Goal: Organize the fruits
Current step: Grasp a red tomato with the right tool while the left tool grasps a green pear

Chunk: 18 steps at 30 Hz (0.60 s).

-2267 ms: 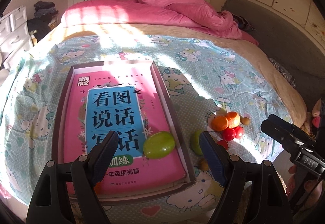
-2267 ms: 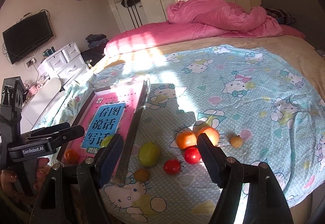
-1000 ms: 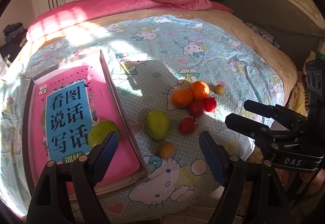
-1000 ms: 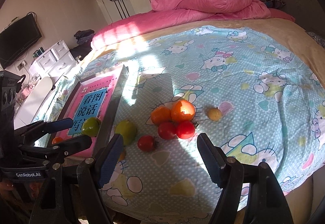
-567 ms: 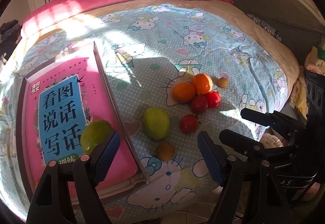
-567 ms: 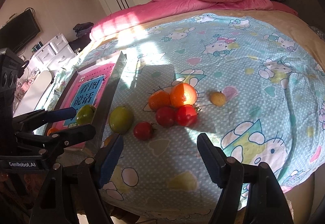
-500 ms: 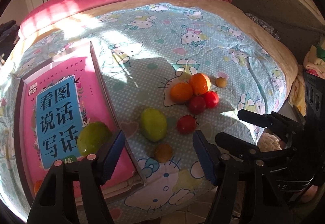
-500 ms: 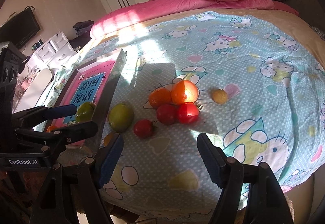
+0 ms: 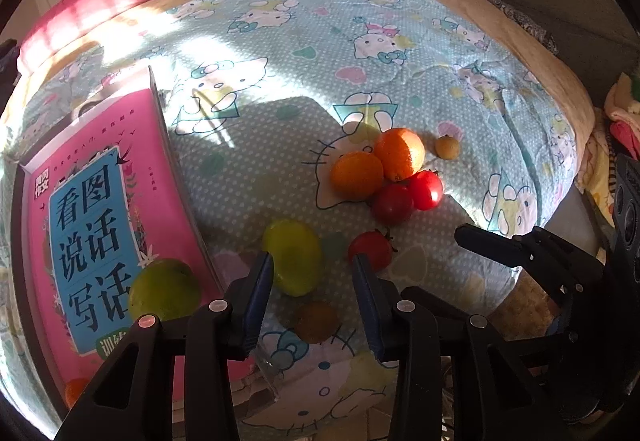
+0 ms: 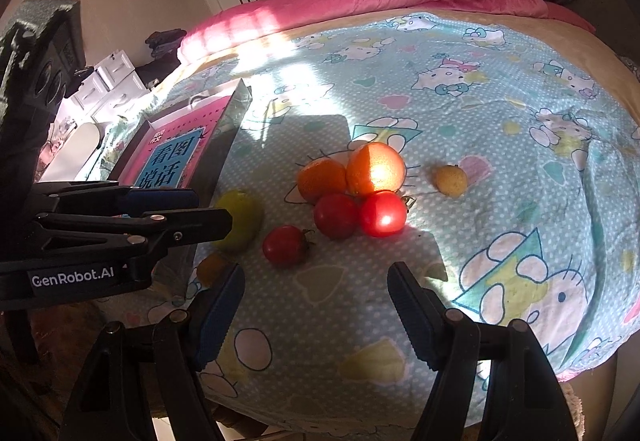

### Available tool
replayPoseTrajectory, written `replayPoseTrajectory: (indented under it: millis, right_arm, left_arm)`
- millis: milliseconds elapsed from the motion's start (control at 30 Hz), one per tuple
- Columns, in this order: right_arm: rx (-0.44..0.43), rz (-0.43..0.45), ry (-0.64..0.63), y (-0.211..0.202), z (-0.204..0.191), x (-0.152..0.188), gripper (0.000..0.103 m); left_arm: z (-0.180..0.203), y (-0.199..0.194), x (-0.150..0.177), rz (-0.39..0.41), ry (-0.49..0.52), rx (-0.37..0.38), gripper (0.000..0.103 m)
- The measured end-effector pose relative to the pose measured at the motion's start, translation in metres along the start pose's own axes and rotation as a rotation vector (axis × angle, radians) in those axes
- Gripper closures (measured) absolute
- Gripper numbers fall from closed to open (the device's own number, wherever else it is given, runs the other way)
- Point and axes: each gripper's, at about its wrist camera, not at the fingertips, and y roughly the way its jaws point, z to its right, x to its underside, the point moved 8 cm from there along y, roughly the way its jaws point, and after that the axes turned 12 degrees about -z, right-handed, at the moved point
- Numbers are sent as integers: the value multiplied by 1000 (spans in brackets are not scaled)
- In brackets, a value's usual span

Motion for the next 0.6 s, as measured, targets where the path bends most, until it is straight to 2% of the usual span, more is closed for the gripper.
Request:
replayPoseTrajectory:
  millis: [133,267,367,600]
  right_arm:
    - [1,-9,-23,8,-5,-2,41]
    - [-10,-15,-44,14,-11,-5,49]
    - [-19,-22,-61,21,-15,-6,57]
    - [-18,-33,-81,33,-19,-11,64]
  left_arm:
    - [-1,9,-2,-37,-8,-1,60]
    - [-6,11,-4,-42,-17,-29,60]
    - [-10,15,-5,-60,-31,-6,60]
    - [-12,26,-4,-89,-38,-4,60]
